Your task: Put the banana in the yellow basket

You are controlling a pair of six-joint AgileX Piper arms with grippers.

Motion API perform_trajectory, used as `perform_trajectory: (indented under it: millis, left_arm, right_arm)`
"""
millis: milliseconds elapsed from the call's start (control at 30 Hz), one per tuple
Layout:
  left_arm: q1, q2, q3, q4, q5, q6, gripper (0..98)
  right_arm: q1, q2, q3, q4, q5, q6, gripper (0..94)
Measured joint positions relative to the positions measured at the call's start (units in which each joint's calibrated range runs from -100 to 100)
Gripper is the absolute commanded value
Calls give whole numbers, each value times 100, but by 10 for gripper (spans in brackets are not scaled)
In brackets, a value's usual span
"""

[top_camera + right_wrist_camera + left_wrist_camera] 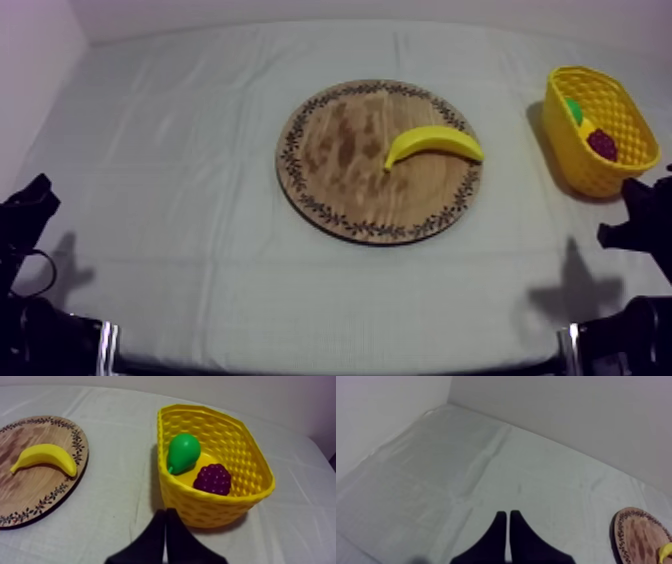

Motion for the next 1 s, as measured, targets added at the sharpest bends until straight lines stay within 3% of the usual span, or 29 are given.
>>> perform_trajectory:
  millis: [600,833,1000]
  left_arm:
    - [0,0,0,0,0,0,1]
    - [0,0,0,0,0,2,1]
    - [0,0,0,0,0,2,1]
  right_arm:
    - [-65,0,0,0,0,1,5]
    - [-366,0,0,5,-7,-382,4]
    - [-689,6,0,5,-7,-360,4]
